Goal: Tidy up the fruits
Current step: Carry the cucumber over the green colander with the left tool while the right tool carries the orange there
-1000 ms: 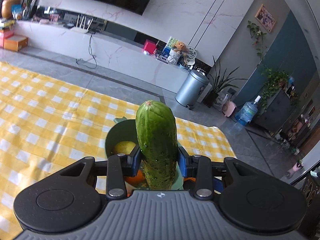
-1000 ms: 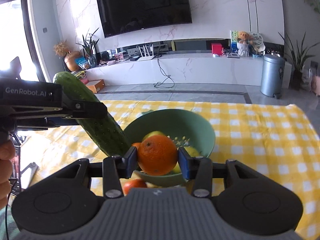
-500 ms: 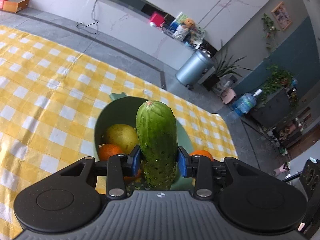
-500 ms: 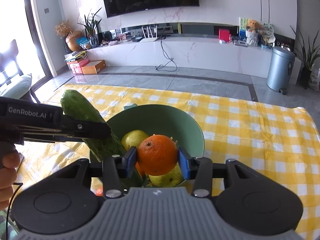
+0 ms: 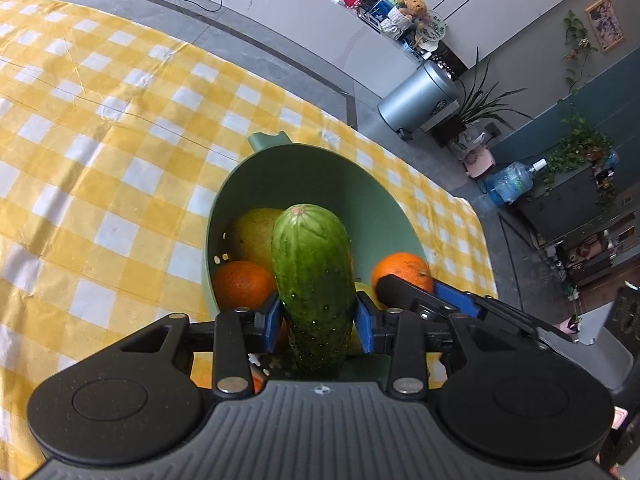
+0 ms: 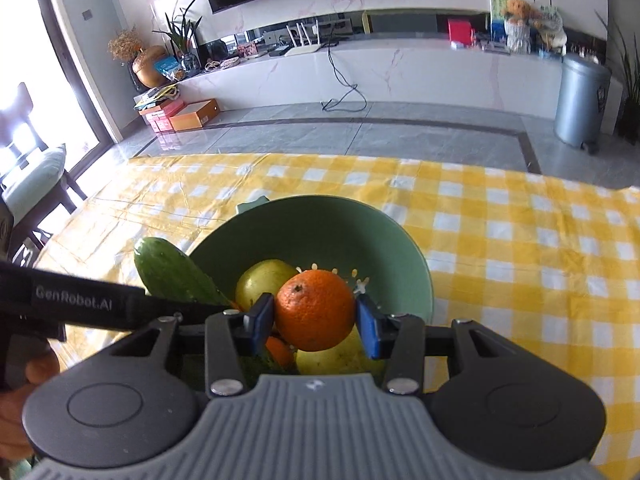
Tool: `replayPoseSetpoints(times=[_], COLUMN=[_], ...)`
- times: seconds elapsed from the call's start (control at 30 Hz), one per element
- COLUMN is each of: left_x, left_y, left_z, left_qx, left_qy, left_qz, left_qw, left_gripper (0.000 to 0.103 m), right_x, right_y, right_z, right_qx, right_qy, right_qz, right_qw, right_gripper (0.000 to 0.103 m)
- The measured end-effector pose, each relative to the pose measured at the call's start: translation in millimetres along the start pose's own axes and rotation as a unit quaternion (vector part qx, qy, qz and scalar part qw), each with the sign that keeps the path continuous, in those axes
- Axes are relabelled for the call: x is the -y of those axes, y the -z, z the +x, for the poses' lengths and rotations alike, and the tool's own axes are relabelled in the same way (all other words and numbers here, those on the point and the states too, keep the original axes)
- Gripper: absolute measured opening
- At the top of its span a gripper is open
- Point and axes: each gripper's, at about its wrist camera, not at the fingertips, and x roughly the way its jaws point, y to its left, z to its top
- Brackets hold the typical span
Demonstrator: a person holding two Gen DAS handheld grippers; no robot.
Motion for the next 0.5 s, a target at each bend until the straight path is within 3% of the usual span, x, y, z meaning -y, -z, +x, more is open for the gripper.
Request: replayPoseSetpoints(times=[0.2,0.33,0.5], left_x=[2.6,4.2,3.3], left_y=[-7.9,-13.7,-16.7], left_z=[3.5,-1.4,-3.0], left_qx=[-0.005,0.017,0.020], left_qy=[-0.004,-0.006,-0.018], left_qz=[0.000,0.003,0.006], left_qw=[1.0000,0.9998,0.9996], left_gripper=[0.043,0.055,0.055], right_x=[6.3,5.6,5.4], right_y=[-6.0,-6.4,-7.8], right_z=[26.2,38.5,48.0], right_qx=[-0.025,-0.035,-0.042], right_qy=[-0.006,-0.001,0.001], right_qz=[0.026,0.026,0.030], right_qw=[0.999,0.999,0.999], right_gripper=[0.042,0.042,0.042])
